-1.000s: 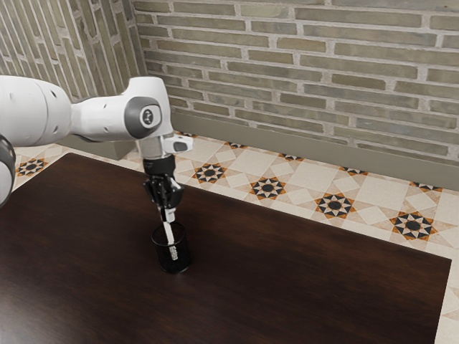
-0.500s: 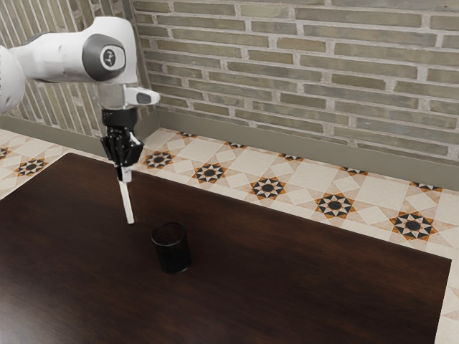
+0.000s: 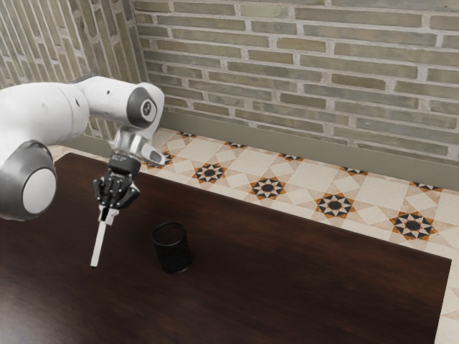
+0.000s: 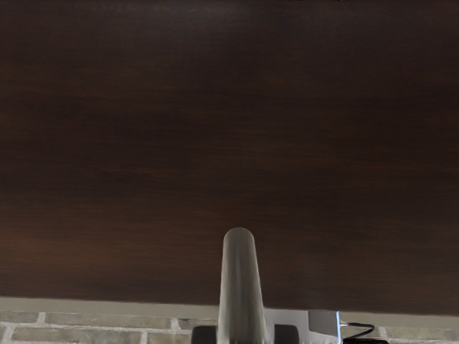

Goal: Take the marker out of the pen holder and place it to the left of the pen holder.

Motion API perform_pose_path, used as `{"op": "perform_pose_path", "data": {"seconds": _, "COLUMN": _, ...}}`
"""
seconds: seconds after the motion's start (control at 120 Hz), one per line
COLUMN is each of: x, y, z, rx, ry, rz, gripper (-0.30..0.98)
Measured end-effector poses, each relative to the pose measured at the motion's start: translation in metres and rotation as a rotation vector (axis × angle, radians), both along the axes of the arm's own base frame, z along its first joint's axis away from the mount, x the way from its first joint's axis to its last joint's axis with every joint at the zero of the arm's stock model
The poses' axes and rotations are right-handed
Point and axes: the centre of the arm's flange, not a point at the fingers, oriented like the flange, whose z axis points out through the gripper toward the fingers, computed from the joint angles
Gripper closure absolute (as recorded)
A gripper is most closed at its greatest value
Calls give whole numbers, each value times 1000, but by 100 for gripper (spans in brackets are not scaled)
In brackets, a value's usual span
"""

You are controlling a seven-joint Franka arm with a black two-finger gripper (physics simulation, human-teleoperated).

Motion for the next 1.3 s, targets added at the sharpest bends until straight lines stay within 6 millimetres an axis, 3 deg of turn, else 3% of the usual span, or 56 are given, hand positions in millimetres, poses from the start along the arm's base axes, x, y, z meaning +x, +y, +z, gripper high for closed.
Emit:
{"op": "perform_pose_path", "data": {"seconds": 0.175, "x": -1, "y": -2, "z": -37, "rx": 30, "ry": 73, "rz": 31, "gripper": 79}}
{"op": "perform_pose_path", "data": {"seconds": 0.733, "x": -4, "y": -3, "z": -92, "rx": 86, "ry": 143, "rz": 82, "gripper": 75}}
{"op": "perform_pose_path", "data": {"seconds": 0.875, "x": -5, "y": -4, "z": -96, "rx": 93, "ry": 147, "rz": 93, "gripper": 62}}
{"op": "perform_pose_path", "data": {"seconds": 1.033, "x": -3, "y": -6, "z": -93, "rx": 93, "ry": 140, "rz": 108, "gripper": 32}}
{"op": "perform_pose_path", "data": {"seconds": 1.083, "x": 4, "y": -8, "z": -73, "rx": 91, "ry": 98, "rz": 108, "gripper": 25}}
{"op": "perform_pose_path", "data": {"seconds": 1.133, "x": 11, "y": -11, "z": -33, "rx": 81, "ry": 25, "rz": 103, "gripper": 20}}
{"op": "perform_pose_path", "data": {"seconds": 1.208, "x": 10, "y": -21, "z": 67, "rx": 55, "ry": -144, "rz": 89, "gripper": 14}}
{"op": "perform_pose_path", "data": {"seconds": 1.3, "x": -24, "y": -45, "z": 197, "rx": 8, "ry": -395, "rz": 41, "gripper": 9}}
